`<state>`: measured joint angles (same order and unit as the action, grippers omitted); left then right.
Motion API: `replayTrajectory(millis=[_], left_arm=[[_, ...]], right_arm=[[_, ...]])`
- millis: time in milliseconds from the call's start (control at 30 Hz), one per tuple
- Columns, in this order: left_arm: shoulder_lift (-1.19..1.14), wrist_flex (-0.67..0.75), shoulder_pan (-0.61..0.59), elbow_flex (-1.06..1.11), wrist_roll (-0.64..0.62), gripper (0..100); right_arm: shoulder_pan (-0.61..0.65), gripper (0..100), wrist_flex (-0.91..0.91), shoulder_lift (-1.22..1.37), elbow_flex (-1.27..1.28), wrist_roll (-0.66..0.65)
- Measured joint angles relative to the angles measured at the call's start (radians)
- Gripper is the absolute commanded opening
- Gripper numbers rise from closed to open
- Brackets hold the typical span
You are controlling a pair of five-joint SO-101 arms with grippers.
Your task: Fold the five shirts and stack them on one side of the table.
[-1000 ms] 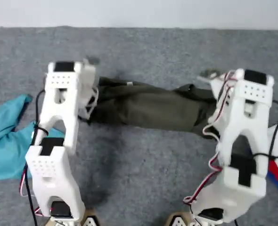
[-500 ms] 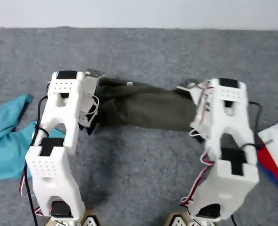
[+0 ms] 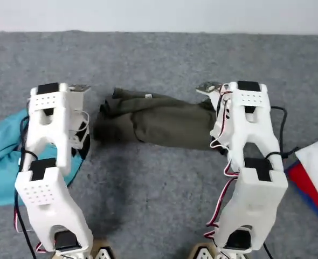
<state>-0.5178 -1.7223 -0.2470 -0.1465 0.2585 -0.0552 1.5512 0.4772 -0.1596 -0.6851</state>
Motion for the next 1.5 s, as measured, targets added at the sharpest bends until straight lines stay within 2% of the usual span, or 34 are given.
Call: replayTrajectory(millis=[433,633,800,867,1033,1100,1300,1500], left_arm=[[0.000,0.000,-0.012,0.023,0.000,10],[0.000,0.000,-0.012,0.058,-0.002,10],[0.000,0.000,-0.012,0.058,-0.002,10],[0.000,0.000,-0.012,0.058,-0.002,10],[0.000,0.000,-0.012,0.026,-0.003,10],[0.000,0.000,-0.006,-0.031,-0.015,11],[0.000,0.000,0.060,-0.285,-0.063,11],[-0.002,0.000,0.236,-0.416,-0.066,11]], right_arm=[[-0.235,3.5,0.000,0.000,0.000,-0.196],[-0.319,3.5,0.003,0.000,-0.080,-0.264],[-0.368,4.8,0.075,0.000,-0.115,-0.361],[-0.370,12.6,0.117,0.000,-0.118,-0.377],[-0.361,44.1,0.173,0.000,-0.118,-0.327],[-0.350,51.2,0.180,0.000,-0.118,-0.311],[-0.350,53.3,0.181,-0.071,-0.157,-0.262],[-0.350,53.3,0.181,-0.167,-0.215,-0.144]])
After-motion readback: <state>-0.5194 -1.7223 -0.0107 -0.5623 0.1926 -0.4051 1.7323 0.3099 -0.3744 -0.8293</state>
